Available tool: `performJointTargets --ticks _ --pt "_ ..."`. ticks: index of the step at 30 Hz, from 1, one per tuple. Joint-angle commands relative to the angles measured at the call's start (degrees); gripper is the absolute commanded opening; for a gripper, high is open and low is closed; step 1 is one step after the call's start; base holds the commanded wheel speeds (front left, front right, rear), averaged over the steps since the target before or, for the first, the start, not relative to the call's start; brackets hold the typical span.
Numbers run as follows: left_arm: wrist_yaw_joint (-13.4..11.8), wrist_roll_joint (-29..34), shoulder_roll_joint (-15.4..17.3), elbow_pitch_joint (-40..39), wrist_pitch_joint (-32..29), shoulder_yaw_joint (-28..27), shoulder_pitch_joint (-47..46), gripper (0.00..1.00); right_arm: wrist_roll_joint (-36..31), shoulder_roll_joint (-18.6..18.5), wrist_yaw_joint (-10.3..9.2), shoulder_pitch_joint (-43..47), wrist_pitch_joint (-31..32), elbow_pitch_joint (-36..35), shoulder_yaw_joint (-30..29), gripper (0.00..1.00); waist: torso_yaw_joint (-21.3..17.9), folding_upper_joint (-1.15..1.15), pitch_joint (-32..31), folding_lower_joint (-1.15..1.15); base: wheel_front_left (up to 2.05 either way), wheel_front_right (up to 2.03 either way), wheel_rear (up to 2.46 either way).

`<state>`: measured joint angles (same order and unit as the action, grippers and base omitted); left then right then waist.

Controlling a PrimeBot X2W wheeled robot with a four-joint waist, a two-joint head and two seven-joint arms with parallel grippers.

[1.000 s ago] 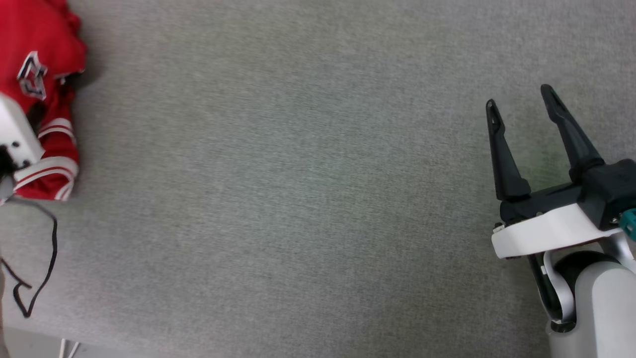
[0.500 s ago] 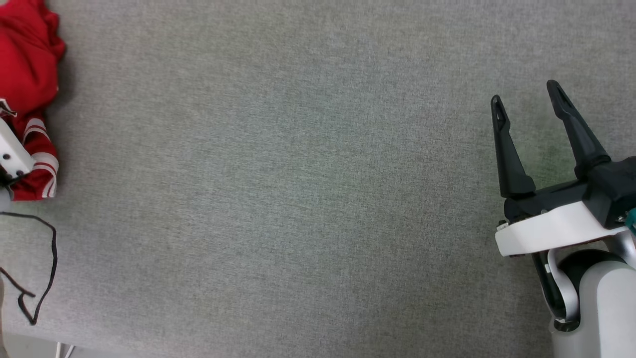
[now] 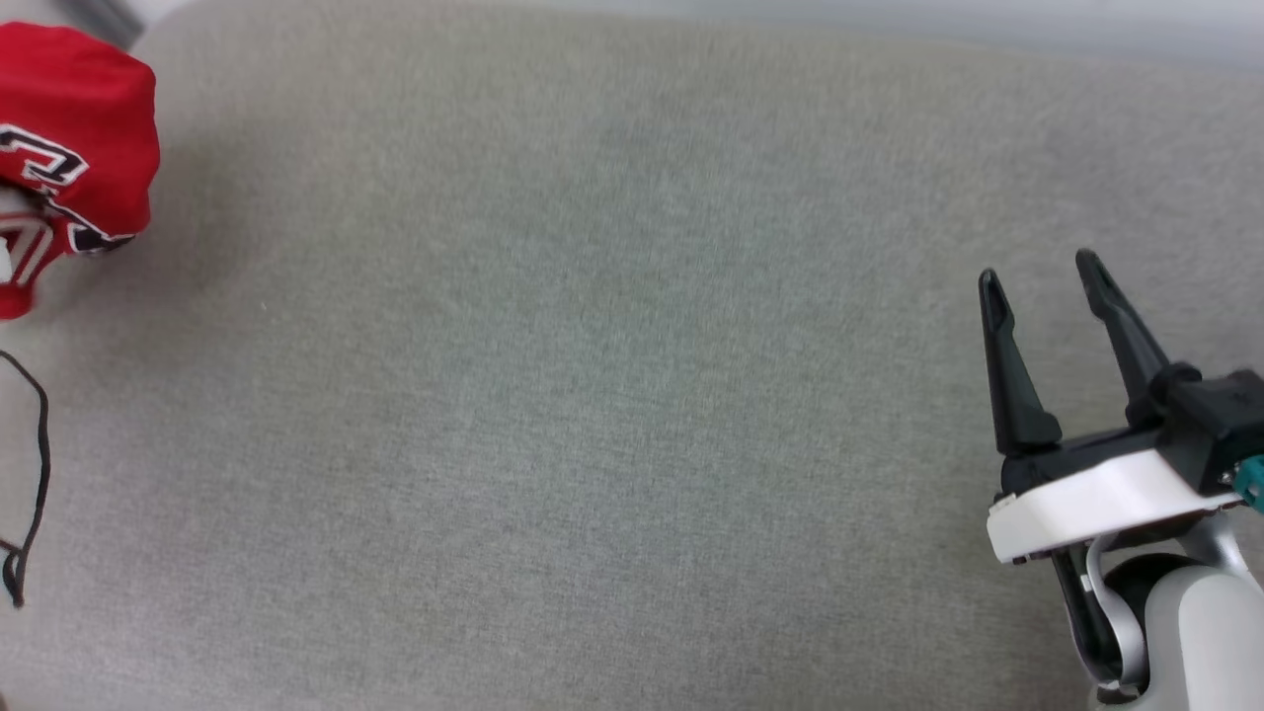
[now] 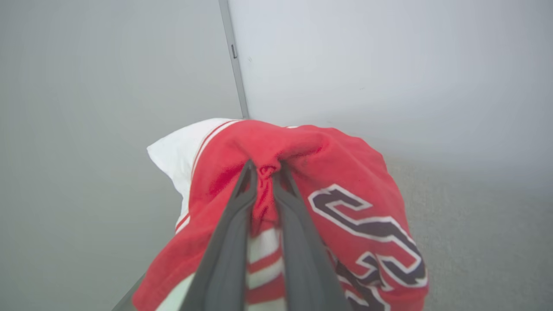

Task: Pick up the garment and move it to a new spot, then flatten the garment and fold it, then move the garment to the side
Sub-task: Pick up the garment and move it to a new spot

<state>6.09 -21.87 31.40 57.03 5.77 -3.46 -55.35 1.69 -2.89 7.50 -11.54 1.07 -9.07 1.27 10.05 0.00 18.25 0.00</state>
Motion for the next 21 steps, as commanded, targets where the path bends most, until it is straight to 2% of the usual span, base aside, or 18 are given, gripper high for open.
performJointTargets --ticks 1,9,15,21 --pt "0.4 0.6 -0.5 0.1 1.7 0.8 -1.1 0.00 0.8 0.0 -0.02 1.0 -0.3 0.3 -0.2 1.00 -1.3 0.00 -4.5 0.00 0.00 0.00 0.00" --pt "0.6 1.5 -6.2 -0.7 6.1 4.4 -0.8 0.00 2.7 0.0 -0.02 5.0 -0.6 1.4 -1.3 1.00 -5.5 0.00 -11.3 0.00 0.00 0.00 0.00" --pt "0.8 0.7 -12.8 -4.0 6.6 6.7 3.5 0.00 3.4 0.0 -0.02 7.6 0.1 1.2 -1.9 1.00 -10.5 0.00 -14.7 0.00 0.00 0.00 0.00" --pt "0.6 -0.2 -20.6 -12.0 6.1 9.7 11.5 0.00 4.1 0.0 -0.02 10.0 0.8 0.6 -2.6 1.00 -15.2 0.00 -16.4 0.00 0.00 0.00 0.00"
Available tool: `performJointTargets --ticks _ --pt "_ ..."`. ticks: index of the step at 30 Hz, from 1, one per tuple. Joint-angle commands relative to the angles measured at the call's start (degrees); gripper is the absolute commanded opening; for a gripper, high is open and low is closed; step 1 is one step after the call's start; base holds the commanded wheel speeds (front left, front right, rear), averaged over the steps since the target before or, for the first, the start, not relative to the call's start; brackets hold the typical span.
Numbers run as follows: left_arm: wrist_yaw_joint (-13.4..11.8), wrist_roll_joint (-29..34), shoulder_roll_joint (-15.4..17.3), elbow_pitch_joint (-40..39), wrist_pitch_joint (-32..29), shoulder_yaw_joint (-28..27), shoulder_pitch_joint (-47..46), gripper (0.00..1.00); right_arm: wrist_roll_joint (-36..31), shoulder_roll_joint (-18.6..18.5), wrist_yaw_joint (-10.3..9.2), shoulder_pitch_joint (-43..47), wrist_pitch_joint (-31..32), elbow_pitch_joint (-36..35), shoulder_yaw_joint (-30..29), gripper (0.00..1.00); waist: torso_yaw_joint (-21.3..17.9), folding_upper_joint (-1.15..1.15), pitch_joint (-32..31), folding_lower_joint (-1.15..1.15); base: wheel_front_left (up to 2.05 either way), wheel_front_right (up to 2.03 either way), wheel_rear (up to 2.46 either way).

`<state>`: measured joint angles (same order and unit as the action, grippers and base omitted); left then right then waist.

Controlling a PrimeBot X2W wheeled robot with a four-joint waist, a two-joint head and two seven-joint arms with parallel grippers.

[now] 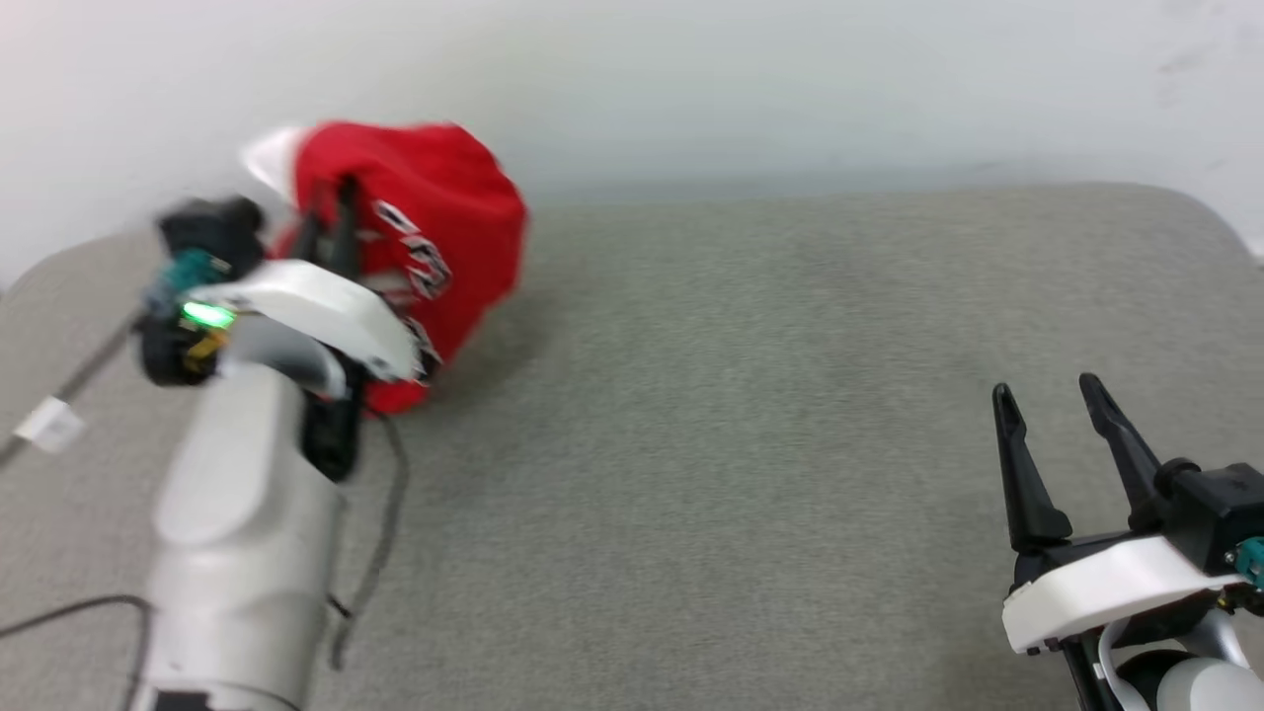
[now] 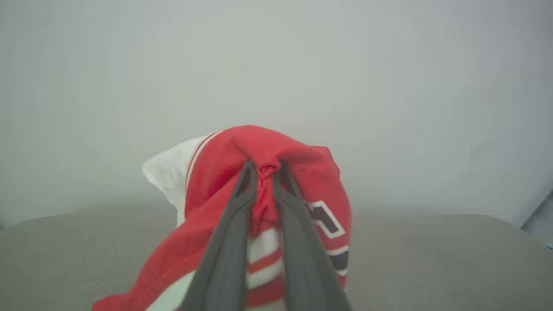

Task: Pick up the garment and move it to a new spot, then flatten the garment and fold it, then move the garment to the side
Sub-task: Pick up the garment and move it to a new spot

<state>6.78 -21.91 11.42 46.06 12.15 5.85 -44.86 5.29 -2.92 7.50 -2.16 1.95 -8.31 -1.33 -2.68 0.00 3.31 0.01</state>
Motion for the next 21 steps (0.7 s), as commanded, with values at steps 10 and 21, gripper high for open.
performJointTargets --ticks 10,21 --pt "0.5 -2.0 -8.3 -14.8 -7.0 16.0 15.3 0.00 1.1 0.1 -0.02 1.1 0.3 -0.8 0.5 1.00 -6.6 0.00 1.5 -0.01 0.00 0.00 0.00" --pt "0.6 -3.8 -8.5 -17.6 -11.3 34.9 22.7 1.00 1.7 0.1 -0.02 -0.6 -1.2 0.5 0.6 1.00 -6.1 0.00 5.6 -0.01 0.00 0.00 0.00"
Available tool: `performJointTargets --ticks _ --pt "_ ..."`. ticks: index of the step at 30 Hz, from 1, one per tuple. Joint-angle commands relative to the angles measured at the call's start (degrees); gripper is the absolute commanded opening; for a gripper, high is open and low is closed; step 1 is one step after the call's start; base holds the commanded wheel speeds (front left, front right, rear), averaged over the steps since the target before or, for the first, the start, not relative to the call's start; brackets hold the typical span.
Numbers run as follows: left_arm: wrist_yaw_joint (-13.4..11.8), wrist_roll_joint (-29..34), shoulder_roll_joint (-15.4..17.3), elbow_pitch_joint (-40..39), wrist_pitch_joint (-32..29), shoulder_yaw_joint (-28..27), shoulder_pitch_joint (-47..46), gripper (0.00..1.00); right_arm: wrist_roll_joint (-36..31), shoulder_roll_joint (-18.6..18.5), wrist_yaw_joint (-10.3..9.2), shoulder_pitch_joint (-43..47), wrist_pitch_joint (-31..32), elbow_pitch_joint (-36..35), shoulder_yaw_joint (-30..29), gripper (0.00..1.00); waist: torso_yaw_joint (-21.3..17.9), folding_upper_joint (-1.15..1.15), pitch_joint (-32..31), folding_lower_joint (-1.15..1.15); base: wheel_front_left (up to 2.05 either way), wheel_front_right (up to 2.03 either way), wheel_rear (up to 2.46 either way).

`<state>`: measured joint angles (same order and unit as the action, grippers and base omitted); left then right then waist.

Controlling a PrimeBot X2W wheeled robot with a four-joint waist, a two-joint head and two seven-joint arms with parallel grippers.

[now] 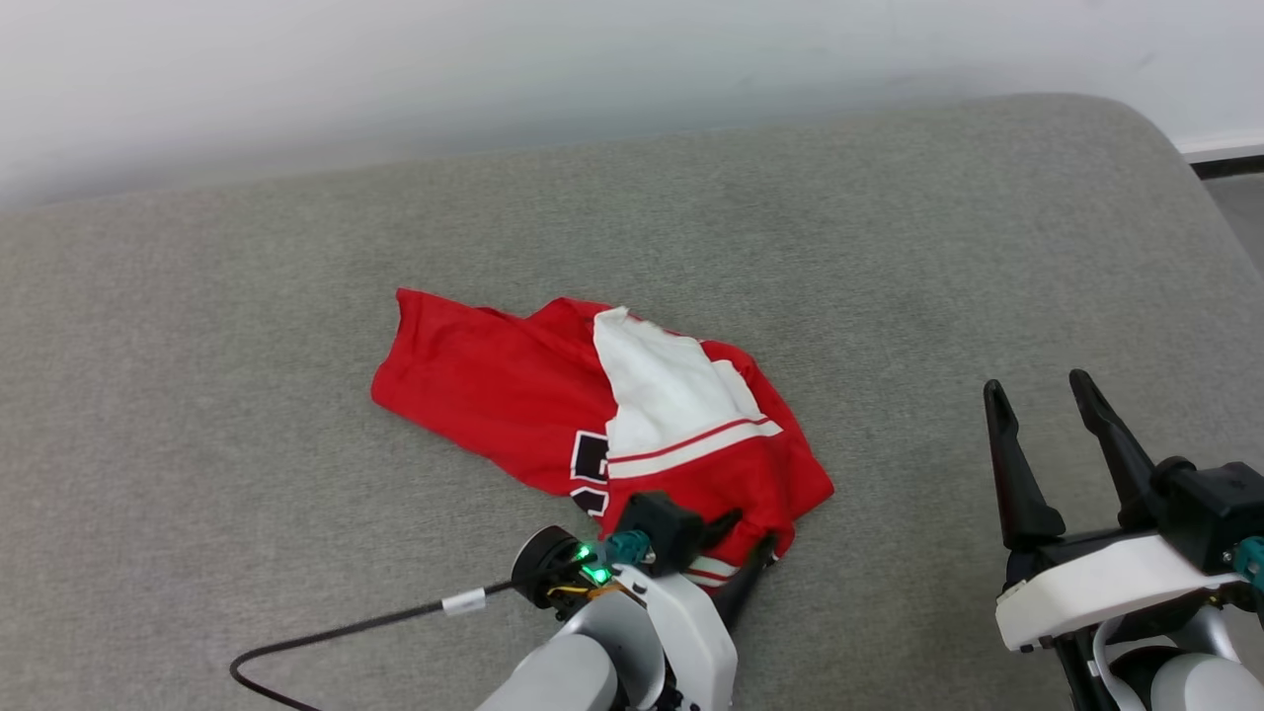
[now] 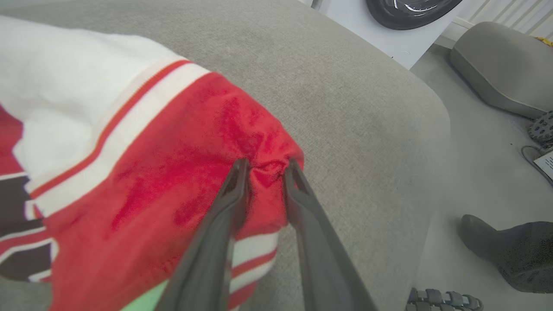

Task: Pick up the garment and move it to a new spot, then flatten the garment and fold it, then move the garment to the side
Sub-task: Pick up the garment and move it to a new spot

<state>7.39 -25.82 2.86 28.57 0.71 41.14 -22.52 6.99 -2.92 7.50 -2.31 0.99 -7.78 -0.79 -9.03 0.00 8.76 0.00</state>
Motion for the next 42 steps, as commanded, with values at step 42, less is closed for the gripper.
performJointTargets --ticks 42 --pt "-21.3 -0.9 18.2 -25.0 9.2 -20.3 17.7 1.00 -0.7 0.1 -0.02 5.0 2.9 1.4 -1.8 1.00 8.4 0.00 -9.4 0.00 0.00 0.00 0.00"
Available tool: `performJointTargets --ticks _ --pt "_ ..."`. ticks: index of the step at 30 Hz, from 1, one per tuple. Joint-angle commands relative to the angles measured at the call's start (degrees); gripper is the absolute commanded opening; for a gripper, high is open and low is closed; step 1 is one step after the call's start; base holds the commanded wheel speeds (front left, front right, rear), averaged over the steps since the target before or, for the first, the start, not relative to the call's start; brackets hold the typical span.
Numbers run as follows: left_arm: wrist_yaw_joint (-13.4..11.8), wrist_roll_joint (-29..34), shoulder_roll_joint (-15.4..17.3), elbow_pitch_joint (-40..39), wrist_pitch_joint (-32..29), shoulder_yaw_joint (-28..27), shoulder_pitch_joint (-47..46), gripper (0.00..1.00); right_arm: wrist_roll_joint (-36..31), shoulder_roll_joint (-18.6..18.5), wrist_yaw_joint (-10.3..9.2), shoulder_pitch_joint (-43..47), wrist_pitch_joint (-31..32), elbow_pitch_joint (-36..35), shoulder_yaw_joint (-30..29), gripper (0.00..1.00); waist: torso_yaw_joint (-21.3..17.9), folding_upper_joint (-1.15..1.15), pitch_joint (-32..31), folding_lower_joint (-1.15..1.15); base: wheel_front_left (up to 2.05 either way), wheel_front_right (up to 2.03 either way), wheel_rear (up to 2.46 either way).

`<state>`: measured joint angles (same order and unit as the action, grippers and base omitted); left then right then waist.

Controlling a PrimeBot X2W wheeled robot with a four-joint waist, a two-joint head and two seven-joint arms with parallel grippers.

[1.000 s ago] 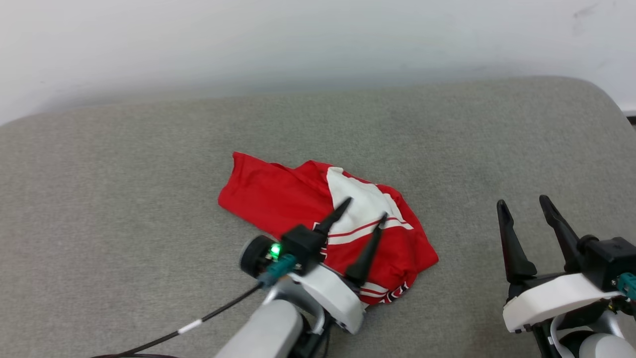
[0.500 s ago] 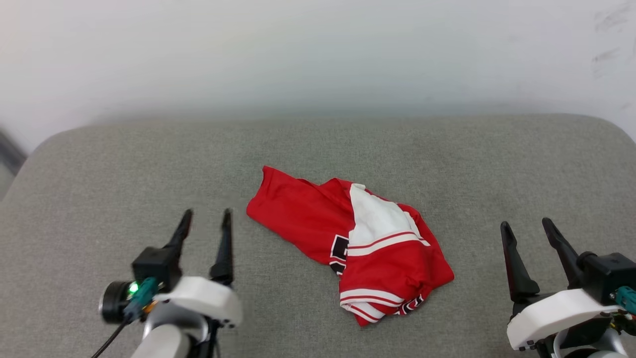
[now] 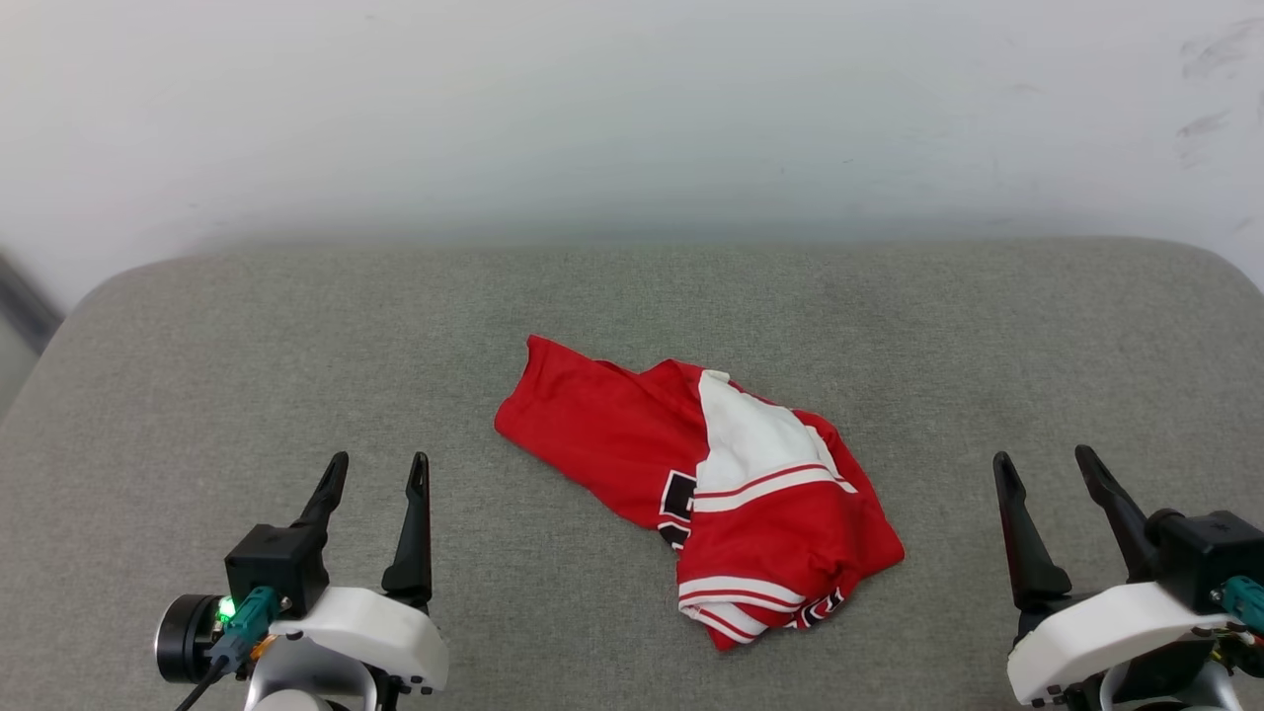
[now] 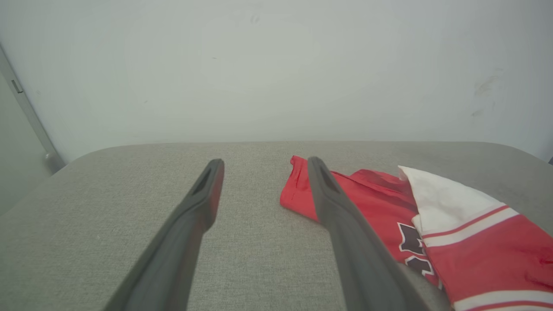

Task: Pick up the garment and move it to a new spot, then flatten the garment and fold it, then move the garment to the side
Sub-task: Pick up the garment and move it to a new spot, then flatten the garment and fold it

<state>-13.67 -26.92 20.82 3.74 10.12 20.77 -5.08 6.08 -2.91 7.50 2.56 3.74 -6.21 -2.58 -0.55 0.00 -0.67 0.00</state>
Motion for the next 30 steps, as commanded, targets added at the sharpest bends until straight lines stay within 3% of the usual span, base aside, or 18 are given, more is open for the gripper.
performJointTargets --ticks 1,9,15,19,23,30 --pt "-0.3 0.3 0.2 -0.4 -0.2 0.1 0.3 1.00 0.2 0.1 -0.02 0.0 0.1 -0.1 0.0 1.00 -0.1 0.00 0.1 0.00 0.00 0.00 0.00" --pt "-0.6 0.6 -0.2 -1.4 -0.8 0.8 -1.6 1.00 3.7 0.1 -0.01 -3.7 1.9 4.2 -6.3 1.00 1.0 0.00 1.7 0.00 0.00 0.00 0.00" --pt "0.1 1.1 -1.4 -1.5 0.4 1.7 -4.5 1.00 5.0 0.1 -0.01 -12.6 10.0 9.9 -6.9 1.00 3.7 0.00 5.8 0.00 0.00 0.00 0.00" --pt "0.9 1.3 -2.5 -0.7 1.3 2.5 -6.4 1.00 5.2 -0.2 -0.01 -20.2 20.2 13.7 -3.0 1.00 5.7 0.00 8.4 0.00 0.00 0.00 0.00" --pt "1.8 1.5 -3.6 0.5 2.3 3.3 -8.4 1.00 6.4 -2.8 -0.01 -26.2 29.3 17.1 4.0 1.00 7.9 0.00 10.5 0.00 0.00 0.00 0.00" --pt "3.3 1.3 -5.7 3.3 3.5 4.3 -10.8 1.00 10.2 -7.1 -0.02 -32.5 40.2 23.5 14.8 1.00 11.0 0.00 12.4 0.00 0.00 0.00 0.00"
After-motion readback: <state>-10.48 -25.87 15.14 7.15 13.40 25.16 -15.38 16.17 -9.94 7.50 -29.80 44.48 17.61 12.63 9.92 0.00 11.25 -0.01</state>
